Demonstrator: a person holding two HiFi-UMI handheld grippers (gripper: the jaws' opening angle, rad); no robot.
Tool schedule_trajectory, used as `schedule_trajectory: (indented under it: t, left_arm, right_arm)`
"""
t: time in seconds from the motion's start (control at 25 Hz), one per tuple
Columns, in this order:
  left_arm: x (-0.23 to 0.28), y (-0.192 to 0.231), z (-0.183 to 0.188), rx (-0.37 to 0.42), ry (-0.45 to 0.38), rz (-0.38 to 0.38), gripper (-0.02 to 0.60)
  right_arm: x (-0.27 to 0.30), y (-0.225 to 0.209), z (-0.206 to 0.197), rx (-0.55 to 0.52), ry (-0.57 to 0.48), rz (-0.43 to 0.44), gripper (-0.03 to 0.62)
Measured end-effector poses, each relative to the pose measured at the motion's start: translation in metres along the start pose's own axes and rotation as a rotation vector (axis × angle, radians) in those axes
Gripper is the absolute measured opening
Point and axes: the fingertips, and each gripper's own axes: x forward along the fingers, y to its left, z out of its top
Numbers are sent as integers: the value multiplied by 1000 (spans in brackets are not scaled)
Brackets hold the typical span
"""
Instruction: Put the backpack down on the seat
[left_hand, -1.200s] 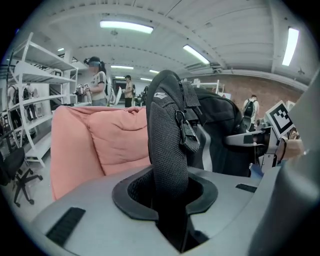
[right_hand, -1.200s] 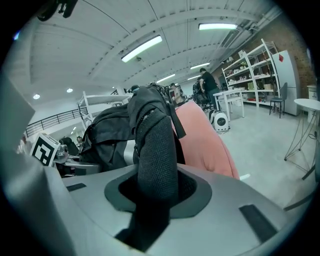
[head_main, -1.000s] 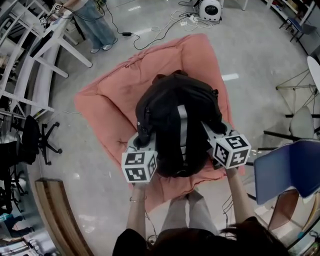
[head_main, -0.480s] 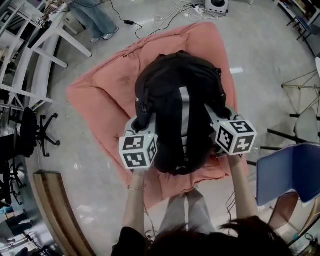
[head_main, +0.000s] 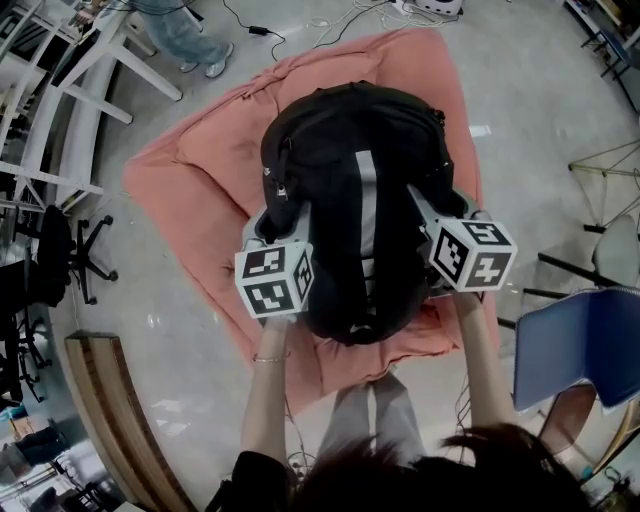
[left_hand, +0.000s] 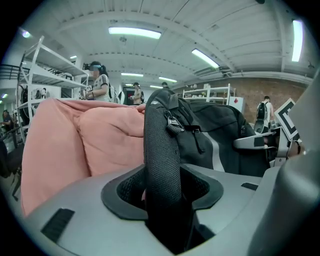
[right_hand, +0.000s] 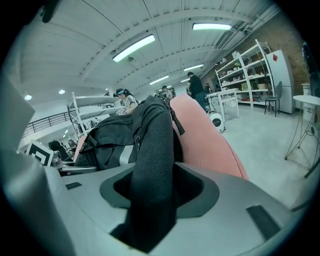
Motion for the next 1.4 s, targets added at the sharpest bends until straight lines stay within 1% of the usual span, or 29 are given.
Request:
schedule_trajectory:
  t: [0.16,0.24,0.4,0.56,0.68,0.84,0.96,1.0,1.16,1.2,1.24,1.32,1.4]
  left_arm:
    - [3,5,3,4,-2,20,218]
    - [5,5,2,13,-5,35,264]
    - [7,4,0,21,-12,45,305]
    - [-1,15,2,-25,-31,85,316]
    - [-12,18,3,-48,-49,88,316]
    - [-31,13,0,-19,-46,65,314]
    - [-37,9,0,-4,-50,56,313]
    - [-39,8,2,4,-59,59,295]
    - [-67,11,10,48,-93,99,167]
    - [-76,10,12,56,-99,107,147]
    - [-82,8,15,63,-104,110,124]
    - [-93,2,19,75,-114,109,88]
    - [-102,-5,22,81,-122,103,63]
  right_arm:
    - [4,2,5,11,-19,-6,195]
    - [5,2,5,11,-31,-21,210]
    - [4,-2,5,6,-56,-57,234]
    - [0,-2,7,17,-88,-83,253]
    - [-7,-2,7,15,-105,-104,261]
    - [-21,4,5,29,-127,-88,261]
    - [-28,0,6,36,-139,-78,259]
    - [-30,-1,7,30,-145,-79,259]
    - [-49,15,9,-10,-170,-68,250]
    - [-55,19,10,-25,-175,-67,210]
    - [-61,21,11,-43,-178,-70,149]
    - [-70,25,13,-78,-179,-78,85]
    - [-78,29,15,-106,-176,-80,63]
